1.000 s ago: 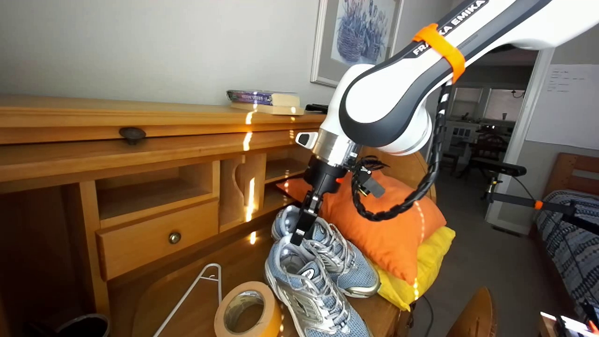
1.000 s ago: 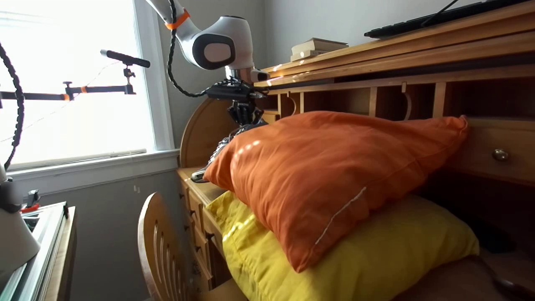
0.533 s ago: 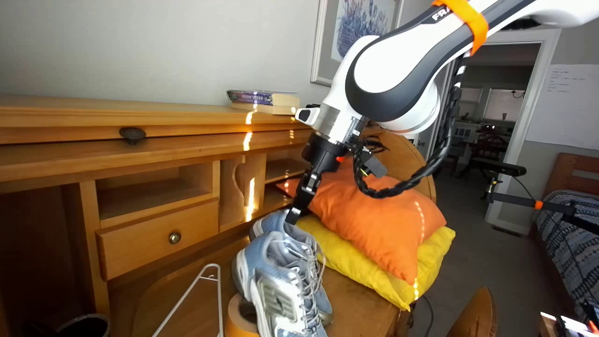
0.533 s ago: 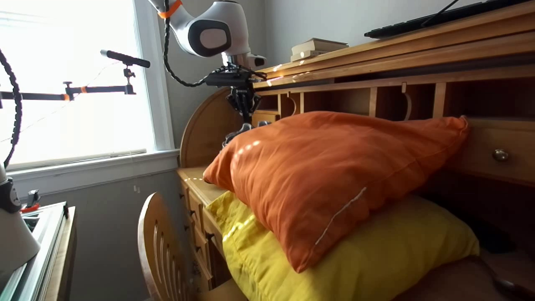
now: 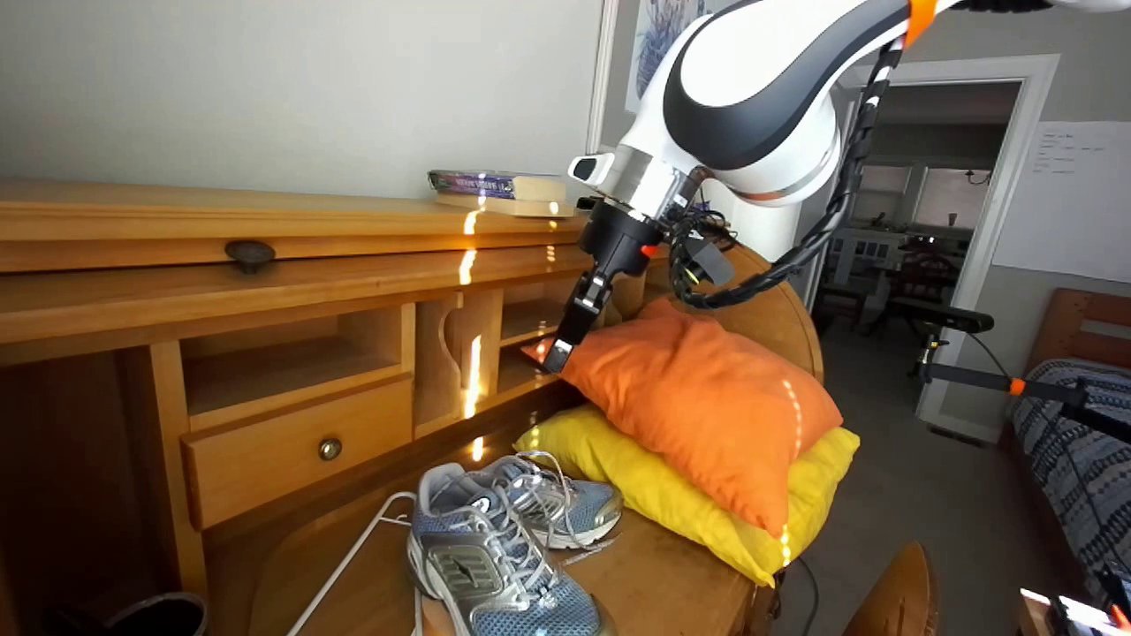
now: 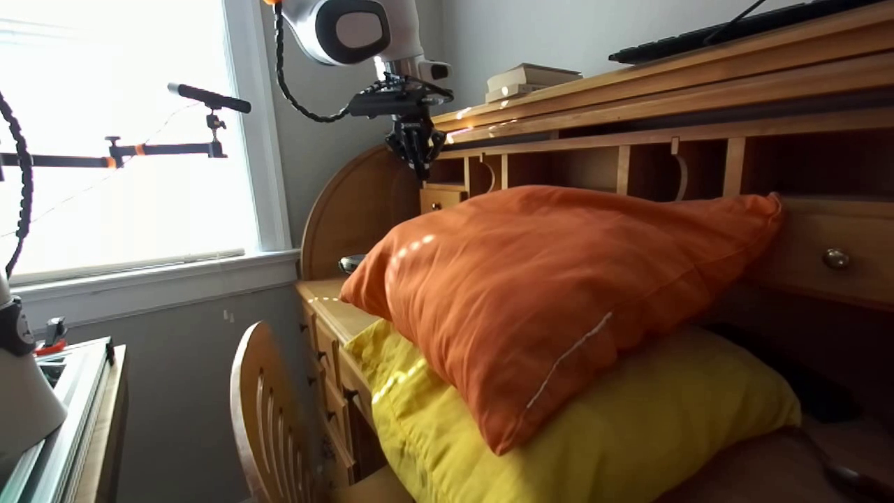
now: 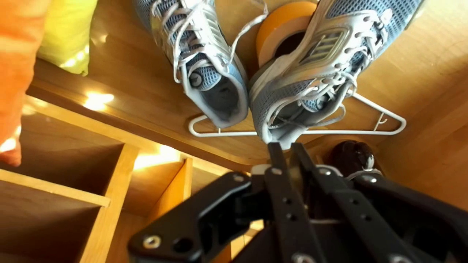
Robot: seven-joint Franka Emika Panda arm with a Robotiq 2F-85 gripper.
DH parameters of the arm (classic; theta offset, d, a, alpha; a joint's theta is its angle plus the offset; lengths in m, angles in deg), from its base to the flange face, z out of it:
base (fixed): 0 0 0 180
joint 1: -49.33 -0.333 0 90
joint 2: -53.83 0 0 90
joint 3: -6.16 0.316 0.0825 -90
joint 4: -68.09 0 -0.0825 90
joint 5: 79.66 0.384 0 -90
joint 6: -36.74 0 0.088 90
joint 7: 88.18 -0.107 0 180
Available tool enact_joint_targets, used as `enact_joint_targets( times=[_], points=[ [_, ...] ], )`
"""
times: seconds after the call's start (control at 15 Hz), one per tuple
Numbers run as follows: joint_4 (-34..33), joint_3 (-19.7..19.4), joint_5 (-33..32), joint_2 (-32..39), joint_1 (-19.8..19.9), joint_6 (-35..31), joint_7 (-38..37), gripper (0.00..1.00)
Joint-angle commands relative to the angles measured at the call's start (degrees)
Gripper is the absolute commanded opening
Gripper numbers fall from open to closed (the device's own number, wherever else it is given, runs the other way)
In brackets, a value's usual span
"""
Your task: Put the shoes on top of the pillows
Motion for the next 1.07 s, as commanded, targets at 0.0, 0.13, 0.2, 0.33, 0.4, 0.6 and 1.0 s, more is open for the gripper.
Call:
enact_joint_targets(
  times=[0.0, 0.13, 0.2, 0.33, 0.4, 0.6, 1.0],
  points=[
    [-1.02, -2.44, -0.91, 1.91, -0.94, 2.25, -0.37, 0.38],
    [-2.11, -2.74, -0.91, 4.19, -0.88, 2.30, 0.10, 0.51],
    [-2.93, -2.71, -0.89, 5.75, -0.83, 2.25, 0.28, 0.57],
    [-4.30, -2.34, -1.29, 8.60, -0.73, 2.57, 0.16, 0.73],
    [-4.97, -2.19, -1.98, 9.97, -0.77, 2.44, -0.44, 0.81],
    [-6.86, -1.41, -3.44, 14.23, -1.03, 1.95, -1.92, 0.99],
    [-9.66, 0.96, -3.50, 19.28, -1.61, -1.22, -5.75, 1.00]
  ],
)
